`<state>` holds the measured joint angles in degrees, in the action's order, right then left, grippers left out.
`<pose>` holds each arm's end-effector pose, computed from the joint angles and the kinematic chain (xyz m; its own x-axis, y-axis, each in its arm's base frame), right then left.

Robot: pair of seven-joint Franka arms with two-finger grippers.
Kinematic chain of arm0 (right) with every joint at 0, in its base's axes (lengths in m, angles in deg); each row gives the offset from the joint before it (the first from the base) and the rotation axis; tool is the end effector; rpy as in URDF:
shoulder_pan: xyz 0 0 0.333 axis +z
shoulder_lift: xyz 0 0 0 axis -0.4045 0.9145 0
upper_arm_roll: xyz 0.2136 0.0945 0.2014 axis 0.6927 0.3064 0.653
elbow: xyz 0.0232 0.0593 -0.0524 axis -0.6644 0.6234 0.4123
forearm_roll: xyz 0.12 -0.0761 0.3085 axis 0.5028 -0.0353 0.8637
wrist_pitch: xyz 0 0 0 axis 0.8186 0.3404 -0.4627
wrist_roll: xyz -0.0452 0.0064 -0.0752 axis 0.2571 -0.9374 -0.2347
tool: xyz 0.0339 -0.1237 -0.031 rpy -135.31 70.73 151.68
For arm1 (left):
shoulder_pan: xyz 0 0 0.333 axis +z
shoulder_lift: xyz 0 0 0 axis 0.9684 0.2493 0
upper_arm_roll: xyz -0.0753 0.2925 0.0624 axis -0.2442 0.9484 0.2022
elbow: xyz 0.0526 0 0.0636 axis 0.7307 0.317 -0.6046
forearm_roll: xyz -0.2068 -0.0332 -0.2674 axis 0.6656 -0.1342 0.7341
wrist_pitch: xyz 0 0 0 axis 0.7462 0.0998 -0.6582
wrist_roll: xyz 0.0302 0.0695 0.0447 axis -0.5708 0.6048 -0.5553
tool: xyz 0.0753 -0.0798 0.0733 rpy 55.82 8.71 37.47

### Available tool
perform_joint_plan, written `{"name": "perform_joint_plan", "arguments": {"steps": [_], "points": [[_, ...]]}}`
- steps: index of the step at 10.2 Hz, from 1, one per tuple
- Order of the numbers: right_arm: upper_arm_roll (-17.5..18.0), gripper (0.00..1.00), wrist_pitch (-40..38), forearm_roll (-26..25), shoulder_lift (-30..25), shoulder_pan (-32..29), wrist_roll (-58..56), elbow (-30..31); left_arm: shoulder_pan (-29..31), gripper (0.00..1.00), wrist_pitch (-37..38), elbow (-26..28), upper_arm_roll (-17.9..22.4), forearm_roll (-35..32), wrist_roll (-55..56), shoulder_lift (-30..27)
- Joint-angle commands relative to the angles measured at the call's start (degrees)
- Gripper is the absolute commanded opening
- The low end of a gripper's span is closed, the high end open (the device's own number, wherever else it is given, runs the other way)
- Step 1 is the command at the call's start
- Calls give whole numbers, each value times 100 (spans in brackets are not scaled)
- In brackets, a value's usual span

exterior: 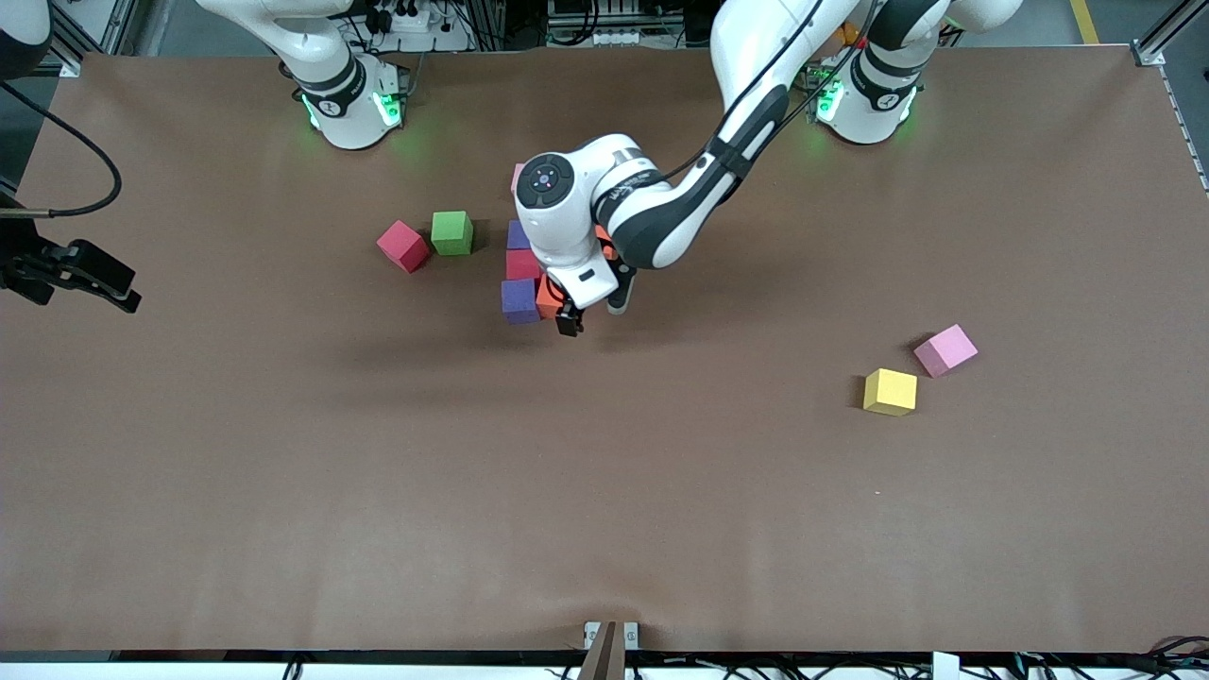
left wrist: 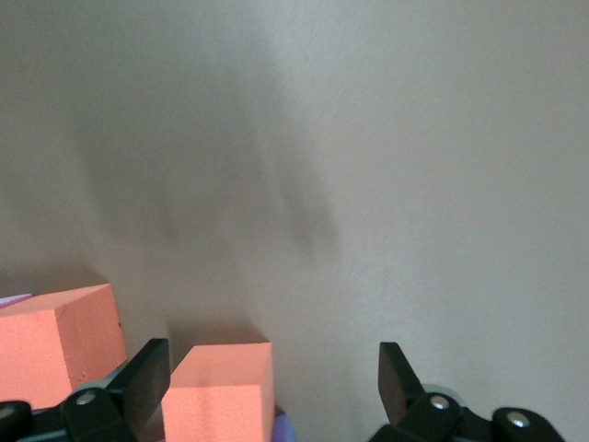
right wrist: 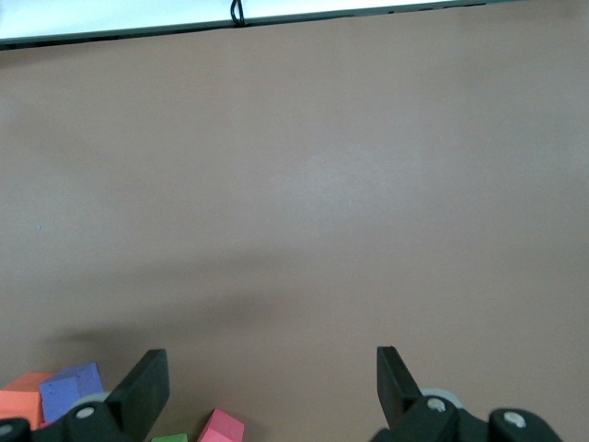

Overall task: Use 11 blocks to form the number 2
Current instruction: 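Move the left gripper to the yellow cube beside the pink cube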

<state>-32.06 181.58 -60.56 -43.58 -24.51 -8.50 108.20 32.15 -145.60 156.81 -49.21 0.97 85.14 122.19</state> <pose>0.5398 -0.0024 0.6022 0.9898 -0.0995 0.1022 -0.1024 -0.9945 0.0235 0.4342 -0.5290 0.2817 0.2362 0.9698 0.0614 0.9715 -0.2371 0.0076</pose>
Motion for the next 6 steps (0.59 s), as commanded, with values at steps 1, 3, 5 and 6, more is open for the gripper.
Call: {"name": "perform_joint_plan", "arguments": {"steps": [1,3,5,6], "points": [[-13,100,-55,-41,-38,21,31,-81,376,100,157,82,-25,153,-339,-262],[-30,100,-38,-32,-30,3,31,-81,736,100,157,82,-16,153,-638,-298],[-30,100,-29,12,-21,-23,13,-81,1157,100,157,117,-7,144,-727,-342],[-39,100,-29,-14,-38,-32,-39,-81,1386,100,166,152,-7,144,-788,-351]]}}
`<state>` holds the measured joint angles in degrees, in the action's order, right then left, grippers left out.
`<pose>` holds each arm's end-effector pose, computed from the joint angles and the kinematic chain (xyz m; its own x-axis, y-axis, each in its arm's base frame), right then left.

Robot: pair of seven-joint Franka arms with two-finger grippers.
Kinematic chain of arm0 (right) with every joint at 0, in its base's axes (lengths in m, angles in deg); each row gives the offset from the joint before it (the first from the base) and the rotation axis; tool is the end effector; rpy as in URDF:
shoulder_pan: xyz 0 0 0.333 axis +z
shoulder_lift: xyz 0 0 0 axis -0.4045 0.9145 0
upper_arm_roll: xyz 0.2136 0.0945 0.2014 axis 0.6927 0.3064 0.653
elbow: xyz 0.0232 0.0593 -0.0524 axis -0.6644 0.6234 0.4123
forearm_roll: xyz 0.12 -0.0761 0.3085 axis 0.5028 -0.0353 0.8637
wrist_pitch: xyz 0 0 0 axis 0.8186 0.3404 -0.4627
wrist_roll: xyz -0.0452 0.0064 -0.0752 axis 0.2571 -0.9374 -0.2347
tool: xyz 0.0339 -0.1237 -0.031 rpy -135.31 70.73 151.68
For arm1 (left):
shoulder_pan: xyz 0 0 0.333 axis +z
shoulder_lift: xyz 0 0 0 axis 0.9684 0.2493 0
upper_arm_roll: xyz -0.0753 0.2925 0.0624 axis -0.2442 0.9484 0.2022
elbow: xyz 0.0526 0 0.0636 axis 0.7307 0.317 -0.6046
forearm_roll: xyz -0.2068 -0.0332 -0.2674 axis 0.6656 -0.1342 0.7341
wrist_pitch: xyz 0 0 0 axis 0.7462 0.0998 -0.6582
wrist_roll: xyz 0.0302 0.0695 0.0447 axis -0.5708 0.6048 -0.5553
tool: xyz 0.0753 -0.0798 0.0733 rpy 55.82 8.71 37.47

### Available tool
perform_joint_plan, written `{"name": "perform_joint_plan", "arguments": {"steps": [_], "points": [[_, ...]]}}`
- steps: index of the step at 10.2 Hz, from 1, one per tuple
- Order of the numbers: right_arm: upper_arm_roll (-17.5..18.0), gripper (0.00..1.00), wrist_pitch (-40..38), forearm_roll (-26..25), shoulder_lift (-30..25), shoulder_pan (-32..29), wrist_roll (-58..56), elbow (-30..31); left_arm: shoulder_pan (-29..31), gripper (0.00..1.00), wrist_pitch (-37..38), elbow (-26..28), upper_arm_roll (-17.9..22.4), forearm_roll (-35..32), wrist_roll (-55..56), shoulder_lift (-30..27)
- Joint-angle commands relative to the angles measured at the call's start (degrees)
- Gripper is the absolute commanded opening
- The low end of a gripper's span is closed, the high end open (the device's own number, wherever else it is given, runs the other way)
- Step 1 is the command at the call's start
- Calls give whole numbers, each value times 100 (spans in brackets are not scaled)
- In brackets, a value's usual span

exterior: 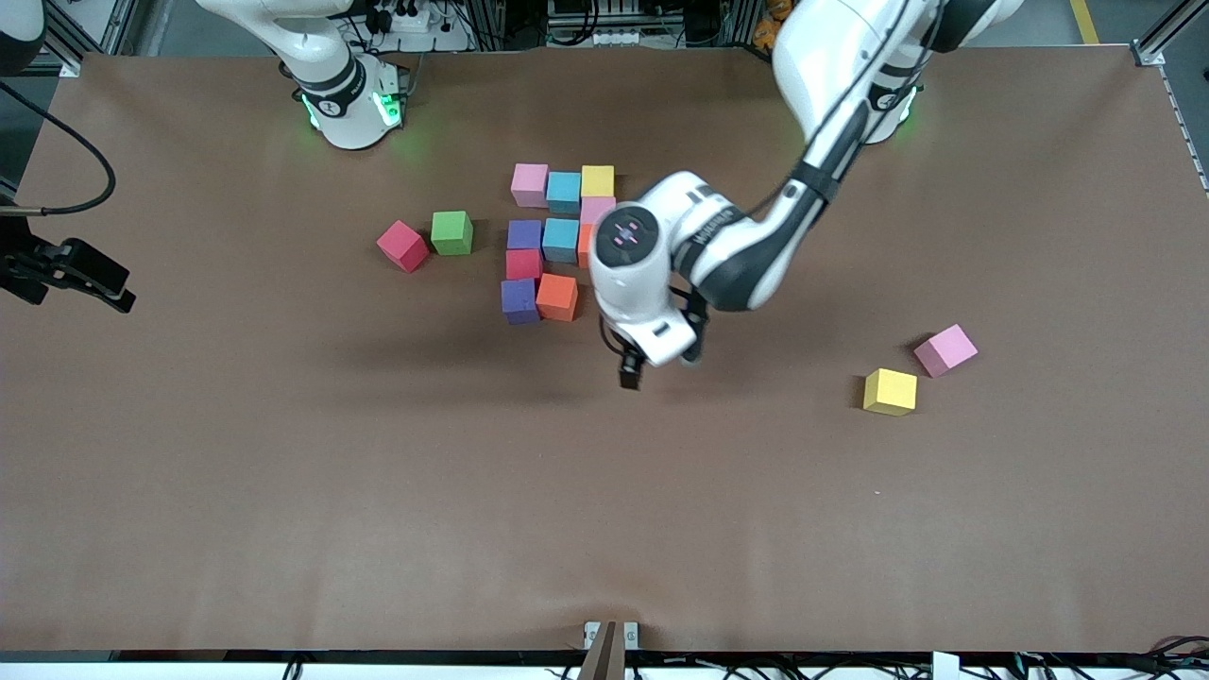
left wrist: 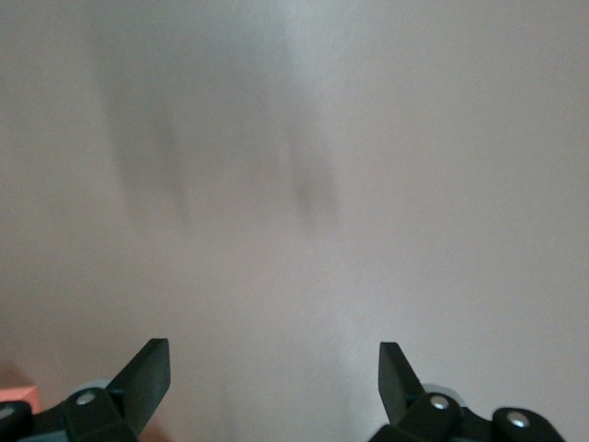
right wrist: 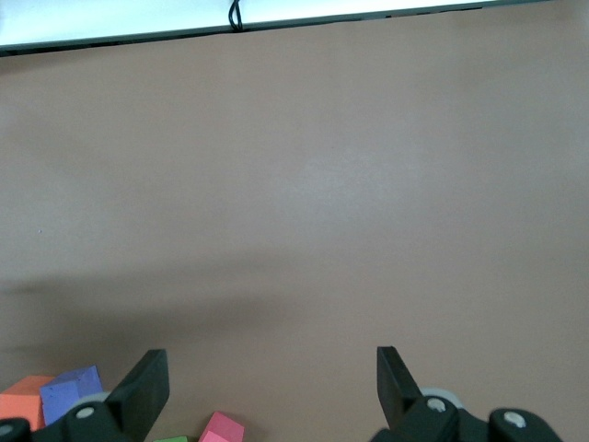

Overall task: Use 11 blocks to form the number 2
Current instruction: 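Move the left gripper to the yellow cube beside the pink cube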

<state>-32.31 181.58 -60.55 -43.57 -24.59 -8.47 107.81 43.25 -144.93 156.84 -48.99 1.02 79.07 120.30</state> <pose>0.5400 -0.0053 0.6050 0.9884 -0.1057 0.1088 -0.1088 -0.9938 0.0229 0.5291 -0.4335 0.3027 0.1455 0.9877 0.0577 0.9889 -0.1470 0.0221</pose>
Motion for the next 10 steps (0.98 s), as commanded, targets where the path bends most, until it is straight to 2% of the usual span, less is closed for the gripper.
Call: {"name": "perform_joint_plan", "arguments": {"steps": [1,4,7,8,10], "points": [[-23,100,-3,-16,-21,-49,-51,-41,556,100,99,271,-21,140,-278,-241],[-14,100,183,46,-21,-252,-253,-15,1497,100,64,894,-38,113,-664,-540],[-14,100,226,54,-12,-243,-253,-6,2349,100,-373,1745,-65,122,-1252,-898],[-14,100,191,54,-21,-252,-253,-6,2674,100,-558,2193,-178,139,-1611,-1153],[-5,100,173,54,-30,-243,-253,2,3569,100,-935,2932,-660,140,-2157,-1479]]}}
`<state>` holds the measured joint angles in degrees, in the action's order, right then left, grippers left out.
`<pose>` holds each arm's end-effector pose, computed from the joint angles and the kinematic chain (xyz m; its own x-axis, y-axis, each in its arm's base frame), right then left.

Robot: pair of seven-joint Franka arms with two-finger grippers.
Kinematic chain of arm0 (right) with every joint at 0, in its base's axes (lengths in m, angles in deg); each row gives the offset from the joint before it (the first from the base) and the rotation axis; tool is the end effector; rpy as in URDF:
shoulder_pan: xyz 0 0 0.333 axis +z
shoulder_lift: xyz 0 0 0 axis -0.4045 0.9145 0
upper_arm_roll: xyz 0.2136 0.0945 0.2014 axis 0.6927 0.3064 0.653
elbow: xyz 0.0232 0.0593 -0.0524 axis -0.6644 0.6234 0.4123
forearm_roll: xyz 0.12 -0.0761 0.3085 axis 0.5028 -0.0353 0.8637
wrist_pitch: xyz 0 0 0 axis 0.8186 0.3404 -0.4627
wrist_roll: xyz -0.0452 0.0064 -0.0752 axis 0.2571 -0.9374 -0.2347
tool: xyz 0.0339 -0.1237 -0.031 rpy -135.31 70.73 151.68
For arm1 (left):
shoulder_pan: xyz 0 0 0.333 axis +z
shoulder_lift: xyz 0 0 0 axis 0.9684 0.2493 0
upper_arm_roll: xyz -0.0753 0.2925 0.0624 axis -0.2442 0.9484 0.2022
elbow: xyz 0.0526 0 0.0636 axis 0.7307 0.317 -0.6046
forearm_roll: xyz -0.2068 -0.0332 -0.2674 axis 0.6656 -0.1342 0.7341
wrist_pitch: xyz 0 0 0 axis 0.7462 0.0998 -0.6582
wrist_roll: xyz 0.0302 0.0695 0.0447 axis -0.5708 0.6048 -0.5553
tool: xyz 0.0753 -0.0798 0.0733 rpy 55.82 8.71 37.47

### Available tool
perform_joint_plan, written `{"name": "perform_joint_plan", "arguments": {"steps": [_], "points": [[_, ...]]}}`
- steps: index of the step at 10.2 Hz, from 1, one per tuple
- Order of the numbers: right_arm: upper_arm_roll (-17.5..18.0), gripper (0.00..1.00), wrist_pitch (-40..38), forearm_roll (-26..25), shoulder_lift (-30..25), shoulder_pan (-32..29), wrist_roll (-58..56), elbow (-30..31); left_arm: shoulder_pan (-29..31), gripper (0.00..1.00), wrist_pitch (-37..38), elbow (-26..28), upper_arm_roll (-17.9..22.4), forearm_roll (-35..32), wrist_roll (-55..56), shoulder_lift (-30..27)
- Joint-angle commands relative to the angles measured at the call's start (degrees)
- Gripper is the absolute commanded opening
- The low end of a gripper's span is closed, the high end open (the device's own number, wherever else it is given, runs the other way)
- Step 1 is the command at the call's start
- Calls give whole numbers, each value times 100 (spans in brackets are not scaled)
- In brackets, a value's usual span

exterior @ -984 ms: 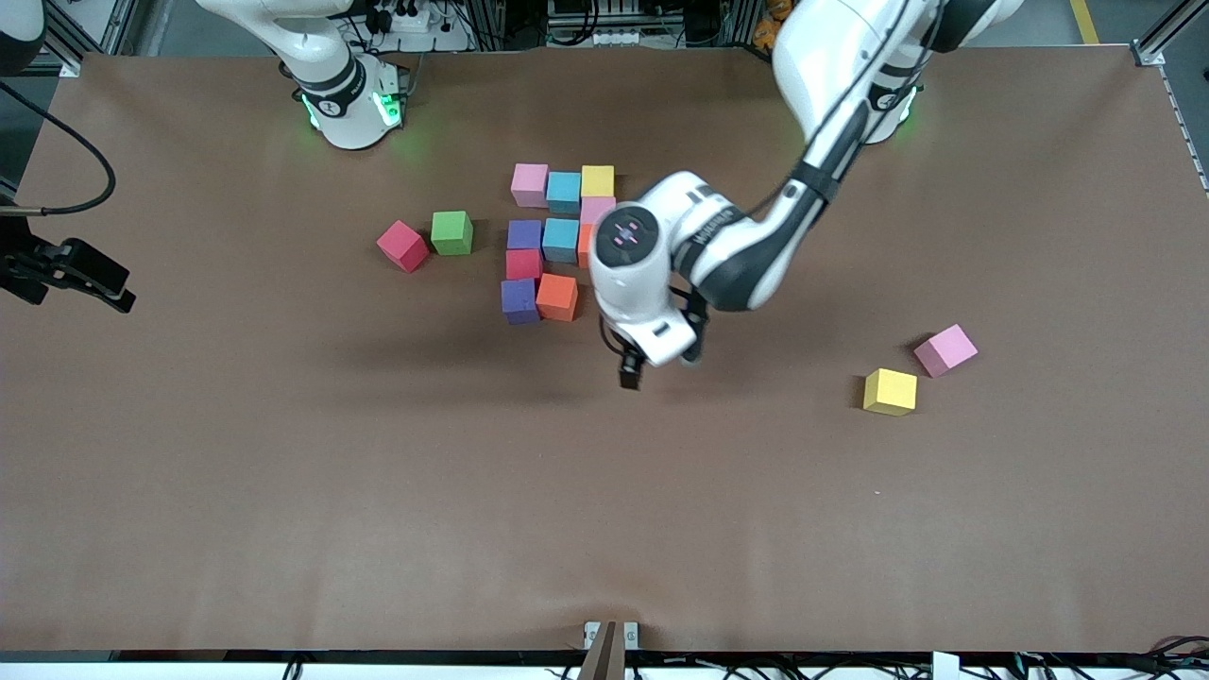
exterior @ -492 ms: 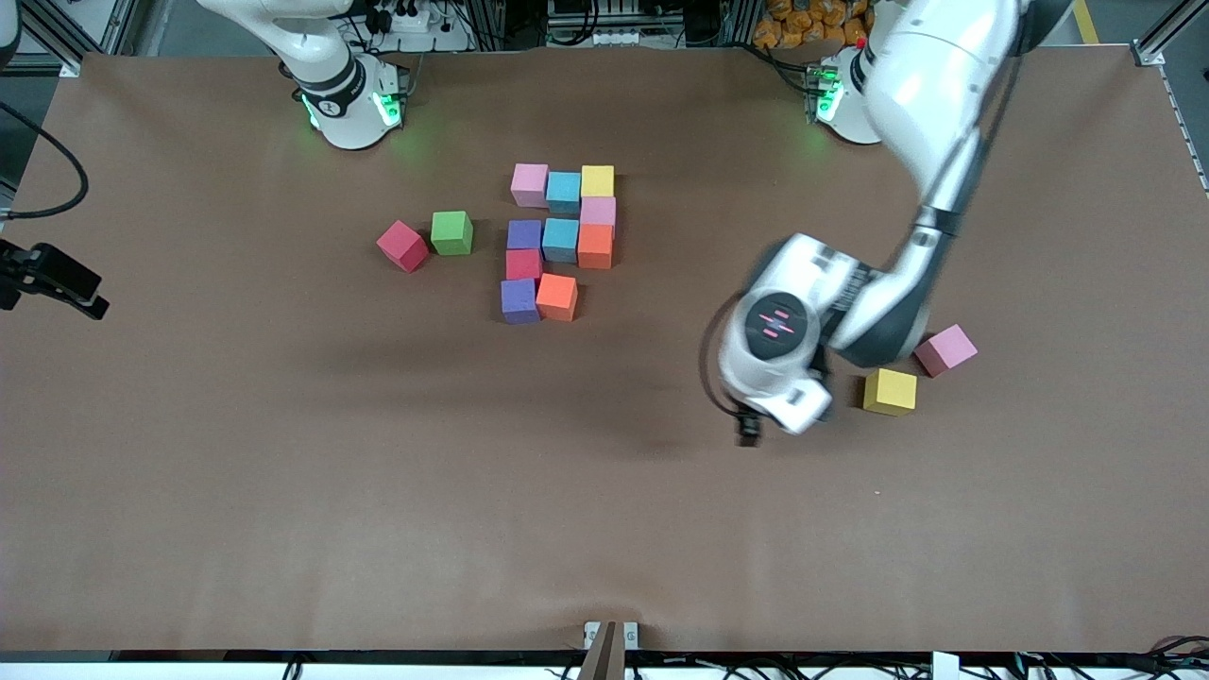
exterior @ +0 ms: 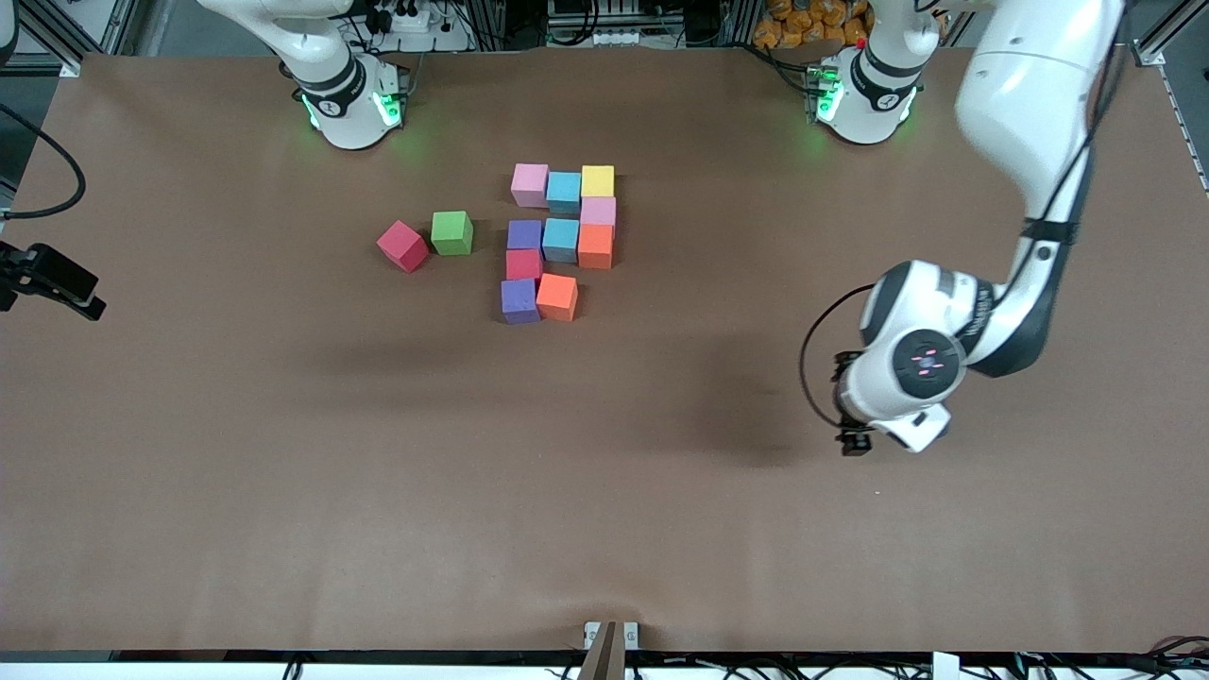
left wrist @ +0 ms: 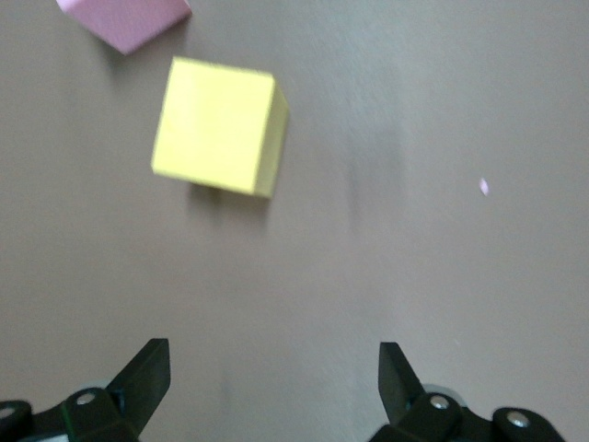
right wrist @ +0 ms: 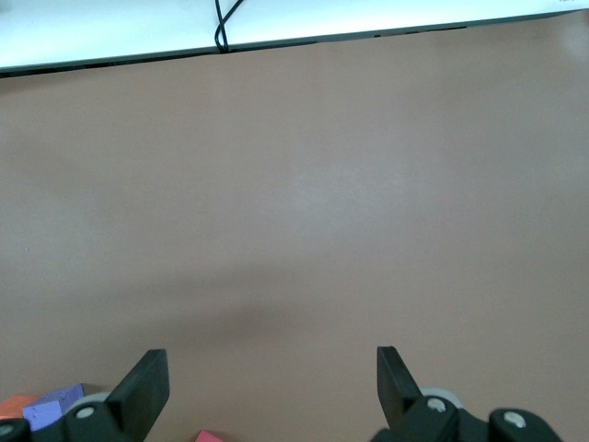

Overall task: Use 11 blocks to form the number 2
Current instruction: 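Move the left gripper to the yellow cube beside the pink cube, then lower and close the left gripper on the yellow cube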

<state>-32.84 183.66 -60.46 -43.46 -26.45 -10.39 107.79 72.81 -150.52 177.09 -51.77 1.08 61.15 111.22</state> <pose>0.5443 -0.0275 0.6078 0.9835 -0.1122 0.1422 -0.1167 -0.9929 0.0234 0.6018 -0.1463 0.2745 0.0375 0.9969 0.0695 0.9955 -0.0312 -0.0898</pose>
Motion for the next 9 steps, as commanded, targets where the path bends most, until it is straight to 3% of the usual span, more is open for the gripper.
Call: {"name": "perform_joint_plan", "arguments": {"steps": [1,5,9], "points": [[57,100,-70,46,-68,-40,-61,4,966,100,-701,1206,-585,65,-532,-590],[92,100,-9,55,2,196,-44,-22,1356,100,-1511,1911,-596,-156,-1315,-573],[83,100,36,151,11,294,-44,4,1523,100,-1635,1904,-587,-296,-1342,-538]]}}
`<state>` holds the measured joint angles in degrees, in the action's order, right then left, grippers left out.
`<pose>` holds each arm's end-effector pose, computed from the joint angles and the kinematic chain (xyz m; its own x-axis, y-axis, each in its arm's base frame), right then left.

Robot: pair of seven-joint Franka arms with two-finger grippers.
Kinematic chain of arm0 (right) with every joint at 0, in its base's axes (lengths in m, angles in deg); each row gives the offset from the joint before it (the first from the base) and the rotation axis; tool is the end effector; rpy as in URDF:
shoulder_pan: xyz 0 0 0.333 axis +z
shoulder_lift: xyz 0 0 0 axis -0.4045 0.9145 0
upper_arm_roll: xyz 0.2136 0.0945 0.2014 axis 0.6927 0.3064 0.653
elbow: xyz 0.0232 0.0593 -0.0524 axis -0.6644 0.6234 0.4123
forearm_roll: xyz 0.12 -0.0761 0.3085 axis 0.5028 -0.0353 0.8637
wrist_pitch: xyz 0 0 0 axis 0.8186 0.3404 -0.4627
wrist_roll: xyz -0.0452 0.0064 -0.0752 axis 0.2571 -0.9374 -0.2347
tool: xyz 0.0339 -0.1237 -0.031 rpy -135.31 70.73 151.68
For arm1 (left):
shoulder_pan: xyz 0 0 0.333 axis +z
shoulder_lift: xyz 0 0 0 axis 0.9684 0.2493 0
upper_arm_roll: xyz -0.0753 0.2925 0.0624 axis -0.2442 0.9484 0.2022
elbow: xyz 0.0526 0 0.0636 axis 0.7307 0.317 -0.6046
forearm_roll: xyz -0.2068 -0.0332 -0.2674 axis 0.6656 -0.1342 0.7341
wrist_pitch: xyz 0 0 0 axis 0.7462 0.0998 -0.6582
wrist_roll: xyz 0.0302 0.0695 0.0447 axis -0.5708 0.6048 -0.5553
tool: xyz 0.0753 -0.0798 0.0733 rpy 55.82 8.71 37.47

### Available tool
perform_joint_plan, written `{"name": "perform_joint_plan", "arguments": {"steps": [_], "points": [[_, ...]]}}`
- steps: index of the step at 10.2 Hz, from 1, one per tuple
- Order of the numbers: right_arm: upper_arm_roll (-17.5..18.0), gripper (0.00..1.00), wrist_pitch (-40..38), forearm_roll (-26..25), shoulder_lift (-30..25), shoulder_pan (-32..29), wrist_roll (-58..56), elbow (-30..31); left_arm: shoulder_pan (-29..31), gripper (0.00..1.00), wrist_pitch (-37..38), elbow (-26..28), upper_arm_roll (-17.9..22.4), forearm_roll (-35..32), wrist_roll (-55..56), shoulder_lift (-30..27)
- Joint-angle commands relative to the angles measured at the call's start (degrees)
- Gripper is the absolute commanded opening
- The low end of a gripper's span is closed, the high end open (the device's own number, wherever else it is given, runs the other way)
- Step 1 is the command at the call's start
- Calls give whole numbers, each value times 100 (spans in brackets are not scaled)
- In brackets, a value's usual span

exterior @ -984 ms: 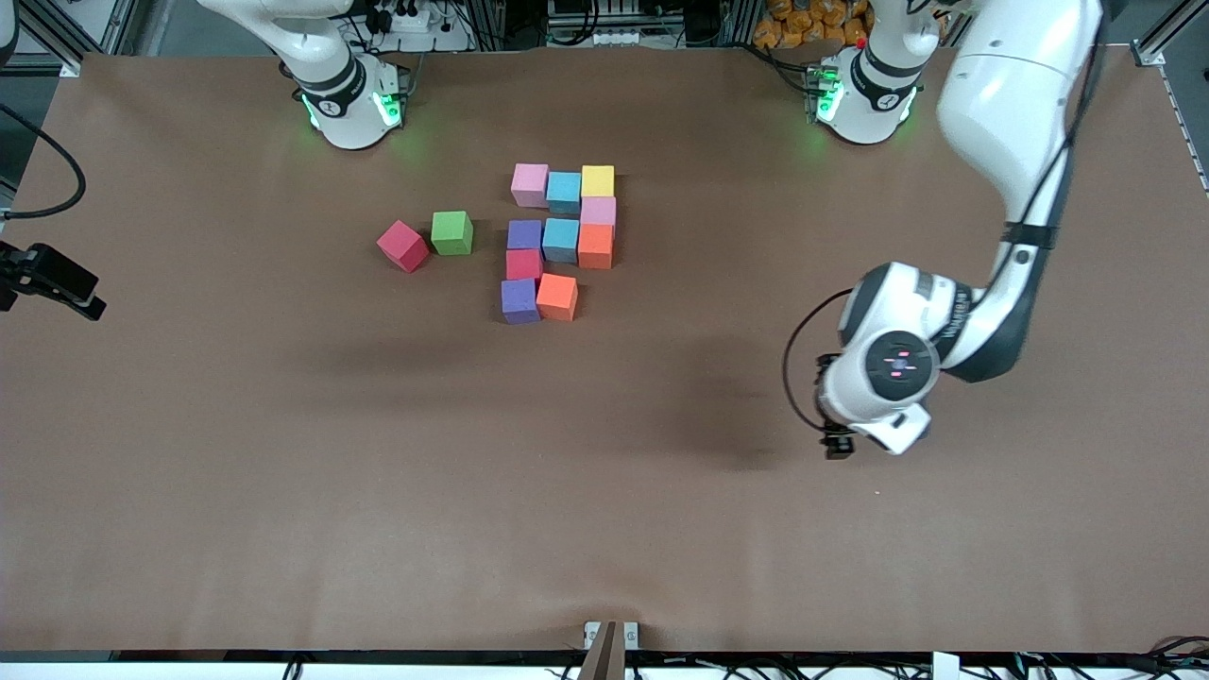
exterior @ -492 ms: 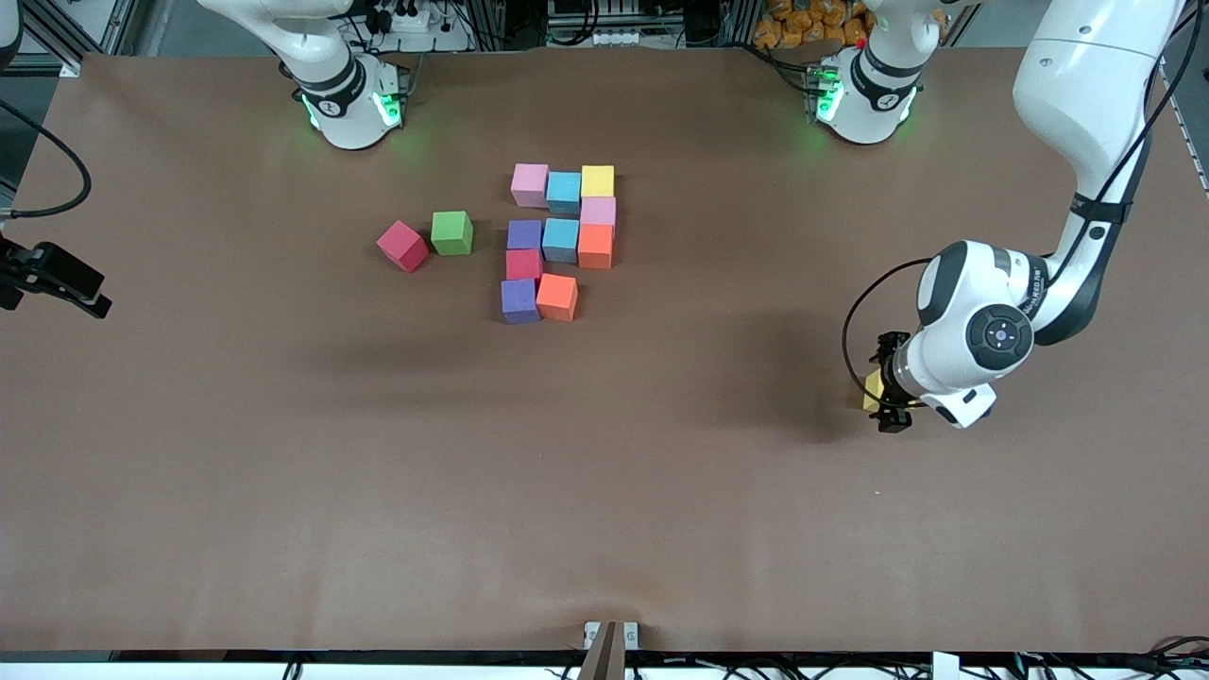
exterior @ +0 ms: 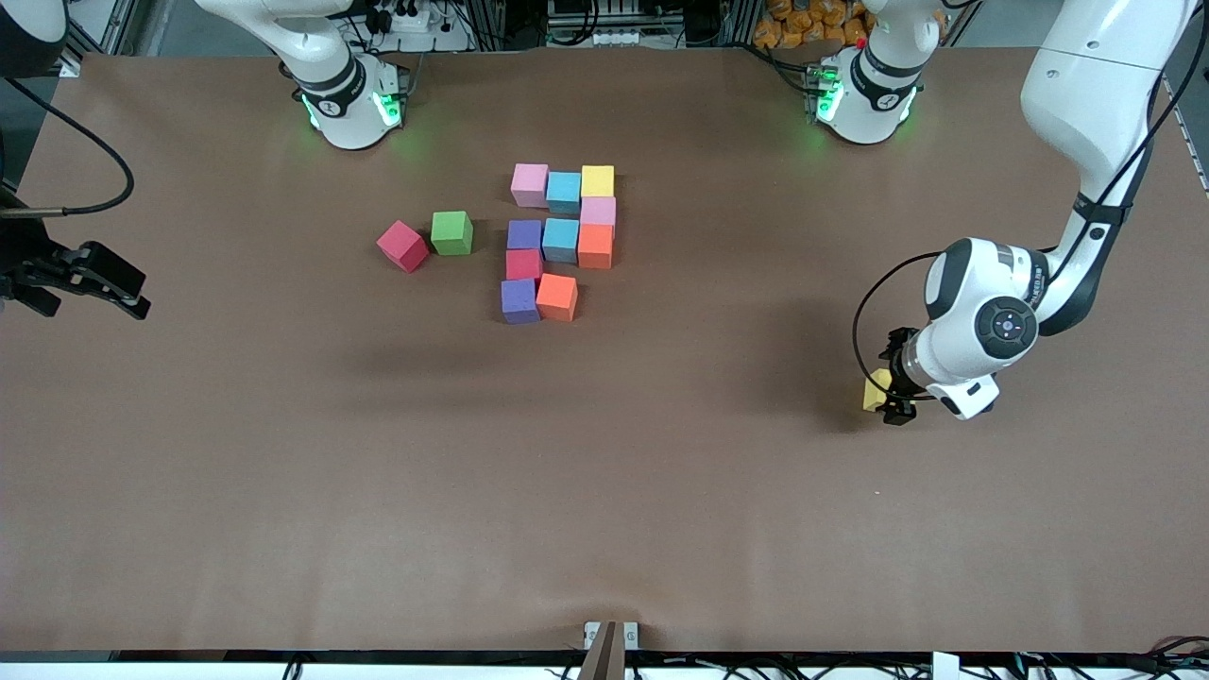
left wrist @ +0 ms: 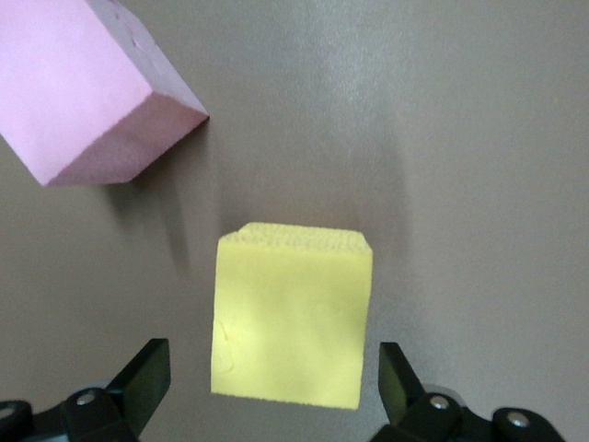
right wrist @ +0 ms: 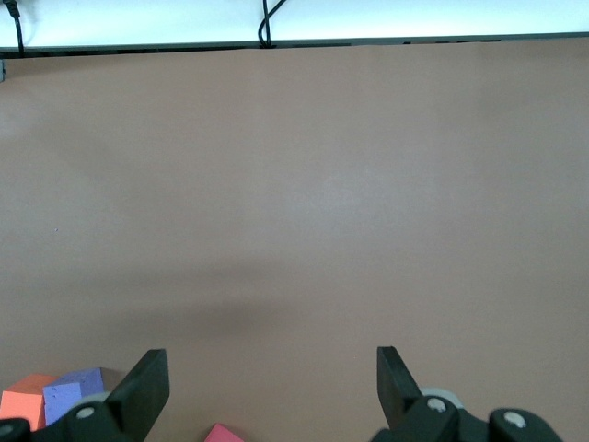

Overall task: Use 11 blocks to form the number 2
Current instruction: 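Lower and close the left gripper on the yellow cube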

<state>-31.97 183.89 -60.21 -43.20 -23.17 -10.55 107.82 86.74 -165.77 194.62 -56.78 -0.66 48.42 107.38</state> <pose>0.5465 0.0121 0.6055 0.9893 -0.0386 0.1408 -0.0415 -0.9990 0.0179 0.5648 -0.0619 0.2281 0.1581 0.9874 0.0034 0.9855 -0.1576 -0.0624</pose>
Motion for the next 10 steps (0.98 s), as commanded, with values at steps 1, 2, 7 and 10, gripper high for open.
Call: {"name": "perform_joint_plan", "arguments": {"steps": [1,2,7,10], "points": [[-21,100,-5,422,-6,-42,-19,10,156,100,-172,159,-77,-158,-70,-136],[-21,100,-5,503,-6,-68,-36,19,208,100,-242,160,-85,-193,-70,-101],[-48,100,-6,442,29,-287,-642,28,165,100,-410,142,-68,-273,-26,118],[-39,100,12,451,-190,-306,-643,291,174,0,-471,107,-59,-326,149,154]]}}
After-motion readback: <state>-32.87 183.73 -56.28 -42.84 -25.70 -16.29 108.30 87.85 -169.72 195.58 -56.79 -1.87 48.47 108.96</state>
